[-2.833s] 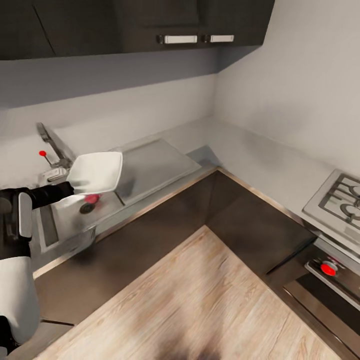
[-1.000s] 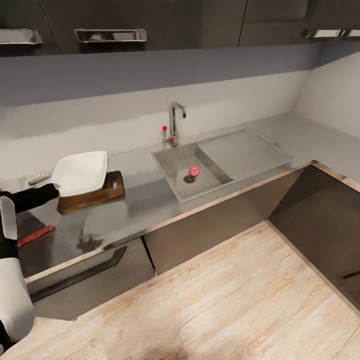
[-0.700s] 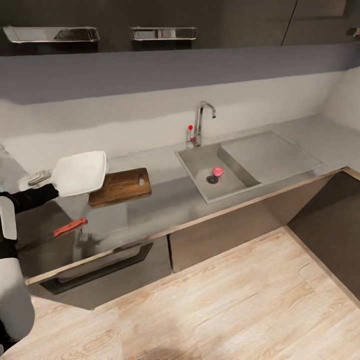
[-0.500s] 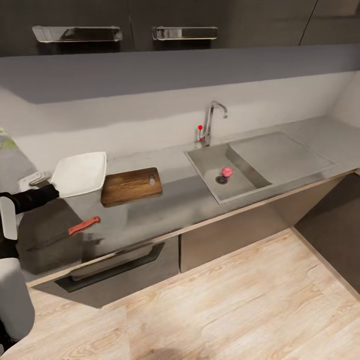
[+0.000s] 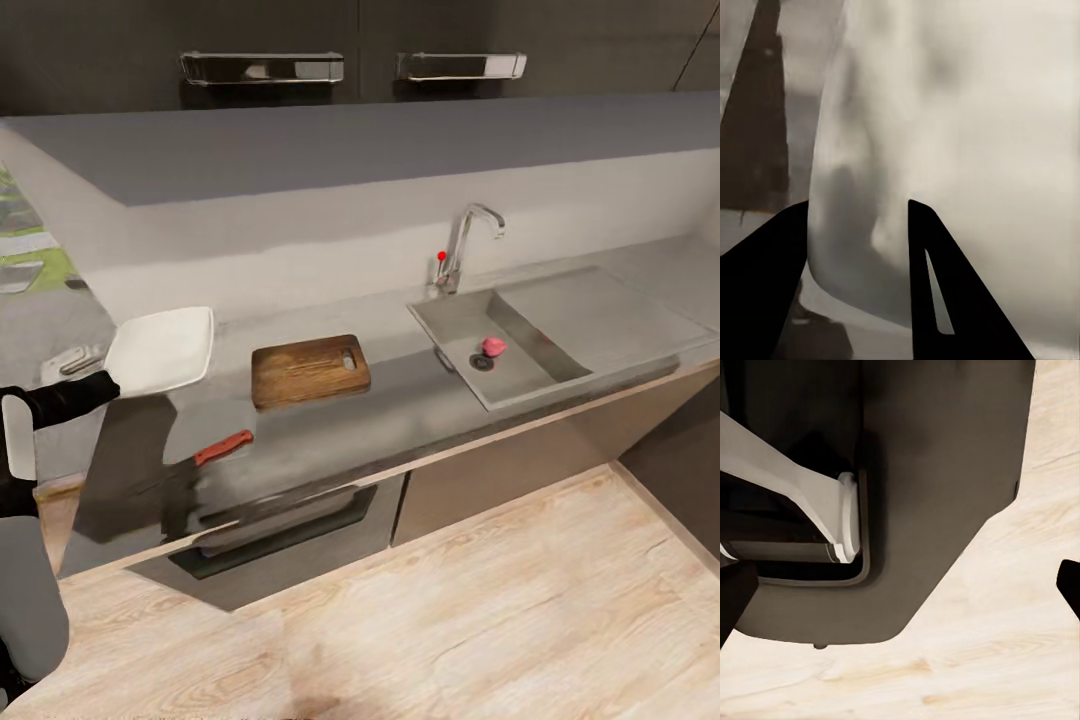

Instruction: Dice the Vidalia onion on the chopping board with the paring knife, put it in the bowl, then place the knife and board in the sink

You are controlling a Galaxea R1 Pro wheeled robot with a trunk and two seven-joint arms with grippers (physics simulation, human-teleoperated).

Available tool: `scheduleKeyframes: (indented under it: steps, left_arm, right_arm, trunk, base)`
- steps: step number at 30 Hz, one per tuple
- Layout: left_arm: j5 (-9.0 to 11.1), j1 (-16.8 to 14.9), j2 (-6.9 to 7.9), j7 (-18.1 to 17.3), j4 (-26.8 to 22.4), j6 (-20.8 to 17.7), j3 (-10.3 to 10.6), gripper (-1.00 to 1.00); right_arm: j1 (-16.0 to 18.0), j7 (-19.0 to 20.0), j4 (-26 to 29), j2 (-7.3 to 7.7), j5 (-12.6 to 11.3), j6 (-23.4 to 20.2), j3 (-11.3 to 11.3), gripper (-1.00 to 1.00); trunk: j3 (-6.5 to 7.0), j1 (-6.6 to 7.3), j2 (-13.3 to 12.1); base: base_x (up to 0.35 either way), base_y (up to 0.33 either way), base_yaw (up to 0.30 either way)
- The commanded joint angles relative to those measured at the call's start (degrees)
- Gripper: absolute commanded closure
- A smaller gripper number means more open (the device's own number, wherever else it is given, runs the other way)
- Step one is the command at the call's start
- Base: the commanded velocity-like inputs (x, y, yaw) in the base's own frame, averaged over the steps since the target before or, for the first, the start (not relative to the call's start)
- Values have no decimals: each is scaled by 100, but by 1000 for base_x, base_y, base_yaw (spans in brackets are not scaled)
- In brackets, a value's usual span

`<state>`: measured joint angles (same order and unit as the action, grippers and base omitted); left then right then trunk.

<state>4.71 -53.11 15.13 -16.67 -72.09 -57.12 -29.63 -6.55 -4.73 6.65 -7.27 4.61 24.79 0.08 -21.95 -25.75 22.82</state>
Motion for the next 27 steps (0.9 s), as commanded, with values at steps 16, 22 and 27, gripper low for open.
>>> scheduleKeyframes:
  steps: [16, 22, 27]
  left_arm:
    - [59, -6, -27, 14, 122, -28, 1, 100]
    - [57, -6, -36, 14, 178, -28, 1, 100]
    - [57, -5, -36, 14, 212, -28, 1, 100]
  right_arm:
    - [-5, -46, 12, -2, 49, -1, 3, -100]
    - [-5, -46, 12, -2, 49, -1, 5, -100]
    - [-5, -46, 12, -4, 49, -1, 8, -100]
  trunk:
    - [-8, -3, 10]
    - [-8, -3, 10]
    - [-8, -3, 10]
  base:
    - [0, 12, 193]
    - [0, -88, 5]
    - [0, -60, 0]
